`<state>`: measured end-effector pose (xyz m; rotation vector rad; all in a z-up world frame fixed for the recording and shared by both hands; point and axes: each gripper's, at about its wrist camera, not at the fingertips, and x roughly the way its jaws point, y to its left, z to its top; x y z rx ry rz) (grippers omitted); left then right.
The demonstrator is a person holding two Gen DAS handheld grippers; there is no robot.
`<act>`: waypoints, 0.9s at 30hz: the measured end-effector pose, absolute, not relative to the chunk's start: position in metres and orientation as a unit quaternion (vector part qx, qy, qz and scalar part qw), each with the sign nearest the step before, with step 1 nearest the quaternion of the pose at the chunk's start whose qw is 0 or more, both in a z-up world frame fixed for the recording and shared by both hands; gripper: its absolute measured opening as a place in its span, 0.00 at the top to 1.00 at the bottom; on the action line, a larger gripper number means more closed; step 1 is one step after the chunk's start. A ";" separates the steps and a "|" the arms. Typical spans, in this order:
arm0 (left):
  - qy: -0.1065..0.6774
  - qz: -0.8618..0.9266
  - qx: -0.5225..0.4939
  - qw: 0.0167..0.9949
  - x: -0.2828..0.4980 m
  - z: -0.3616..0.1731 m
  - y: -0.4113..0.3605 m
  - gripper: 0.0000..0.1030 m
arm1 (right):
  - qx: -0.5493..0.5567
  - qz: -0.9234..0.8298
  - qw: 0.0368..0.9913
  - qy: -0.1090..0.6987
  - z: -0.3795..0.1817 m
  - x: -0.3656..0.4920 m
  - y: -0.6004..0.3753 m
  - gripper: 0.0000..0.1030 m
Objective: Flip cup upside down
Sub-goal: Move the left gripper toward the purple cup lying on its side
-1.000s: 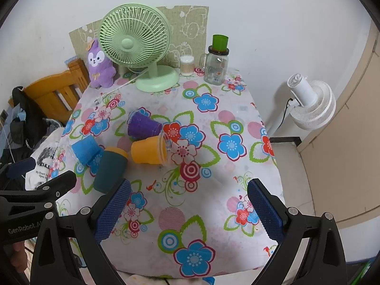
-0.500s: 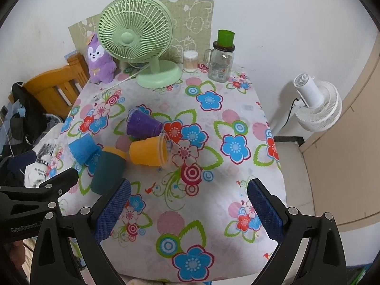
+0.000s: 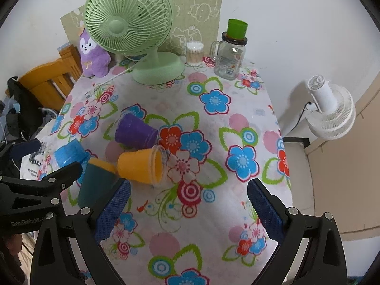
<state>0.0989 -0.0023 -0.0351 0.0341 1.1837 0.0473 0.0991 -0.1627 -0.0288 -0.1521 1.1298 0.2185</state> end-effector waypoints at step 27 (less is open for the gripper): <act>0.618 -0.022 0.028 0.786 0.212 -0.127 -0.026 0.02 | -0.022 0.072 0.797 0.599 -0.111 0.197 -0.184 0.03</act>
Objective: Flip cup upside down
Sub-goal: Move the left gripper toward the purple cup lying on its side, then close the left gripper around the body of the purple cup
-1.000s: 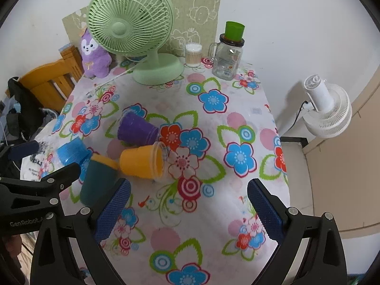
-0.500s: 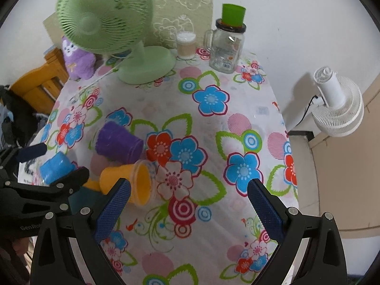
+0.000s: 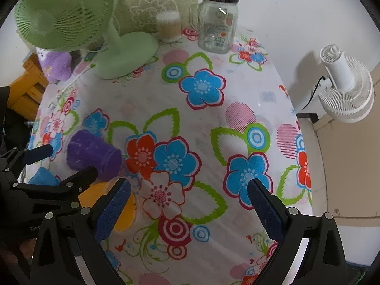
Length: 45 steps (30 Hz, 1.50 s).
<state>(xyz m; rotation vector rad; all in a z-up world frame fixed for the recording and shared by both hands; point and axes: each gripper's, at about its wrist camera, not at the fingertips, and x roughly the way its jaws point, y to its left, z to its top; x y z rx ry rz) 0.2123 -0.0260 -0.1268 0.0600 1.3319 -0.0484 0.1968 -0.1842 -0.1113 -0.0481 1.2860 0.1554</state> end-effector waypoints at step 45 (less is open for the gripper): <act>0.594 -0.023 0.028 0.803 0.194 -0.091 -0.017 0.21 | -0.020 0.090 0.806 0.585 -0.084 0.181 -0.165 0.03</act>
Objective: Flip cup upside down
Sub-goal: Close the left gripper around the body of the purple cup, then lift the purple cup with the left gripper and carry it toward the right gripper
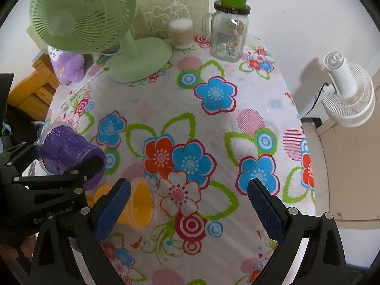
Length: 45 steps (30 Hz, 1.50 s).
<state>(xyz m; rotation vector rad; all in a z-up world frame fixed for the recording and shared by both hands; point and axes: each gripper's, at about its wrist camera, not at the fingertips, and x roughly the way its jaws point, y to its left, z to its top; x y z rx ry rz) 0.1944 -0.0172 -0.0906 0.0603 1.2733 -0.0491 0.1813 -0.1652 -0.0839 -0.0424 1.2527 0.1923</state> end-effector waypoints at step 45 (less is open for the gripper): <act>0.604 -0.176 0.141 0.764 0.054 -0.141 -0.089 0.21 | -0.027 0.145 0.786 0.600 -0.122 0.028 -0.207 0.03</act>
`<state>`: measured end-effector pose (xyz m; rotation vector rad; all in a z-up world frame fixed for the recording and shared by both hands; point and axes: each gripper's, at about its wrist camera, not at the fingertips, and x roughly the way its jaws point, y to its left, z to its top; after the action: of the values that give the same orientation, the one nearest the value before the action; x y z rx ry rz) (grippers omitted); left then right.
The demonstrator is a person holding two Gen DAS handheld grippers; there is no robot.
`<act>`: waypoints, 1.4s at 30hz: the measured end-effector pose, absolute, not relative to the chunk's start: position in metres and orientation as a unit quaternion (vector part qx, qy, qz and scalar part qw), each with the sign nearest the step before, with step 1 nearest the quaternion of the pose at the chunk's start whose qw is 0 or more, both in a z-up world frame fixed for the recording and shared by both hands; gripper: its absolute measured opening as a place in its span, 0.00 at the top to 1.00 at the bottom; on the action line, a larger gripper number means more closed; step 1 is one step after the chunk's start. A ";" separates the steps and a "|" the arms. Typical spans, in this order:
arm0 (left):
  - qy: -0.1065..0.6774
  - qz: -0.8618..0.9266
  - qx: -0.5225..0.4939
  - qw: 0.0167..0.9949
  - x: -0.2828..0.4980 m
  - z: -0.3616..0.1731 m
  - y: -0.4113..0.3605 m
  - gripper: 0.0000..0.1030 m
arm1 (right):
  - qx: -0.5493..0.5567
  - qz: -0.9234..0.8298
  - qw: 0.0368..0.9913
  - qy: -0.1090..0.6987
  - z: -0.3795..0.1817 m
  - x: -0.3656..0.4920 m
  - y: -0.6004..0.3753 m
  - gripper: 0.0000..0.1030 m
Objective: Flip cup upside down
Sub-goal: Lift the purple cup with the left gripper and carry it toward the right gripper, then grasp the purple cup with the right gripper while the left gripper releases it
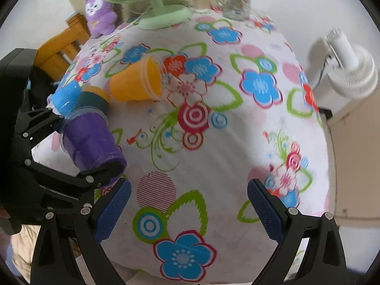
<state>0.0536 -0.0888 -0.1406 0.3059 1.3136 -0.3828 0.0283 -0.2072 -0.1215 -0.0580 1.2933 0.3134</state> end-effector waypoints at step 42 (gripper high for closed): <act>0.636 -0.023 0.013 0.772 -0.009 -0.121 -0.024 0.02 | -0.102 0.245 0.819 0.509 -0.088 0.010 -0.156 0.03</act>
<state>-0.0093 -0.0241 -0.1208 0.0290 1.3776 -0.0502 0.0095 -0.1559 -0.0881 -0.2166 1.0839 0.5227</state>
